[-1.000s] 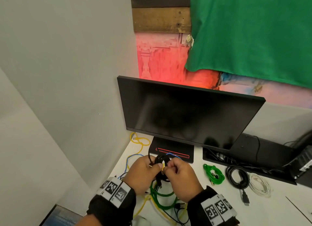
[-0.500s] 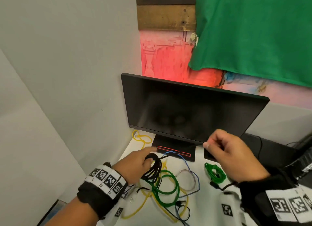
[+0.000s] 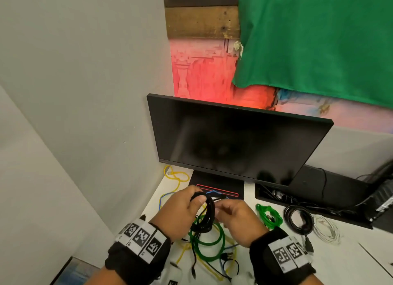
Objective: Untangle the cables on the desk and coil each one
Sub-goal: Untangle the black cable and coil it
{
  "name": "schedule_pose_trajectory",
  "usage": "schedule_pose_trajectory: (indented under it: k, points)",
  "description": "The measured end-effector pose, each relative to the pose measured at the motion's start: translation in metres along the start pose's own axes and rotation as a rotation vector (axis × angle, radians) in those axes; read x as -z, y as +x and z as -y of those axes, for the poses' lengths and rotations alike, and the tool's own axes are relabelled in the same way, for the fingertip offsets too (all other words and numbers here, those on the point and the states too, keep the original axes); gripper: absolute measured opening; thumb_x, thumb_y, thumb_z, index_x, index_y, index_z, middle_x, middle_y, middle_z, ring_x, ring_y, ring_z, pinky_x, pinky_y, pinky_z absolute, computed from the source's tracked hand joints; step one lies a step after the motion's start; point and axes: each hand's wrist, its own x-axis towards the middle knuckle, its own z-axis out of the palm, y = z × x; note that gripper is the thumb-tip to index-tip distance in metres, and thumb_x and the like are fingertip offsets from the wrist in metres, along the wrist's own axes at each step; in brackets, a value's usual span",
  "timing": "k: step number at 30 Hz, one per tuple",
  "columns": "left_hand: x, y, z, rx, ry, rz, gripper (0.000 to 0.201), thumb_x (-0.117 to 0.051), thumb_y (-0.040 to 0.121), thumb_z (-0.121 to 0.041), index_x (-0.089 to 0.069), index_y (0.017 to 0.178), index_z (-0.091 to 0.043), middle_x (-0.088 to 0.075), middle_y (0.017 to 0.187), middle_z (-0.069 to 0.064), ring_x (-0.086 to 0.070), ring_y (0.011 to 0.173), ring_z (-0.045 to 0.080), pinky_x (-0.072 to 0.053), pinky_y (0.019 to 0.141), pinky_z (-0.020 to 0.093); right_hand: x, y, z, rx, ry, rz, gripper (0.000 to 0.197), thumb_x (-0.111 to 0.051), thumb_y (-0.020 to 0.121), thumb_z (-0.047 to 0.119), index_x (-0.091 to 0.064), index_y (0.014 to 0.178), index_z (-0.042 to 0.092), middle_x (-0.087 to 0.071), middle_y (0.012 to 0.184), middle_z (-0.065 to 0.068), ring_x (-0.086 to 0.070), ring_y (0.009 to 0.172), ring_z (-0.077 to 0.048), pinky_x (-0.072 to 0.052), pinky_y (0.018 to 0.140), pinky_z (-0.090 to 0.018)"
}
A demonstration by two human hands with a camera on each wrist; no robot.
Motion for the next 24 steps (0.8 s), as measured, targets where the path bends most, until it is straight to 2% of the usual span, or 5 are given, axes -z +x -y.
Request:
schedule_pose_trajectory:
  k: [6,10,13,21,24]
  points:
    - [-0.001,0.002,0.013,0.083,0.075,0.03,0.015,-0.043,0.101,-0.036,-0.055,0.105,-0.029,-0.064,0.098,-0.006,-0.06,0.093,0.008,-0.049,0.088,0.032,0.004,-0.005,0.014,0.016,-0.225,-0.029,0.025,-0.061,0.092,0.026,-0.064,0.072,0.041,-0.068,0.08,0.014,-0.063,0.073,-0.001,-0.053,0.072,-0.024]
    - [0.001,0.002,0.013,0.076,0.048,0.053,0.016,-0.043,0.101,-0.036,-0.056,0.104,-0.028,-0.064,0.095,-0.007,-0.06,0.09,0.007,-0.05,0.085,0.031,0.018,-0.003,0.013,0.023,-0.241,-0.429,0.017,-0.067,0.09,0.028,-0.057,0.098,0.038,-0.06,0.1,0.018,-0.06,0.09,-0.004,-0.049,0.078,-0.023]
    - [-0.003,0.001,0.005,0.011,-0.008,0.073,0.011,-0.046,0.101,-0.033,-0.056,0.098,-0.032,-0.059,0.084,-0.013,-0.055,0.078,-0.004,-0.046,0.076,0.02,0.01,0.001,0.011,0.064,-0.126,-0.369,0.022,-0.064,0.093,0.015,-0.07,0.109,0.029,-0.067,0.105,0.013,-0.063,0.097,-0.007,-0.052,0.088,-0.028]
    - [-0.012,0.008,-0.001,0.071,-0.134,0.021,0.012,-0.045,0.102,-0.026,-0.054,0.096,-0.032,-0.065,0.087,-0.009,-0.062,0.07,-0.006,-0.045,0.064,0.009,0.001,0.005,0.016,-0.17,0.977,-0.098,0.016,-0.052,0.097,-0.003,-0.056,0.112,-0.002,-0.072,0.087,-0.026,-0.073,0.07,-0.031,-0.058,0.056,-0.031]
    - [-0.013,0.01,0.001,0.133,-0.192,0.024,0.013,-0.045,0.102,-0.026,-0.053,0.094,-0.031,-0.063,0.072,-0.007,-0.058,0.055,-0.003,-0.049,0.057,0.016,0.005,0.004,0.019,-0.201,0.819,-0.063,0.015,-0.054,0.096,0.002,-0.06,0.11,0.005,-0.075,0.089,-0.015,-0.073,0.079,-0.027,-0.056,0.066,-0.033]
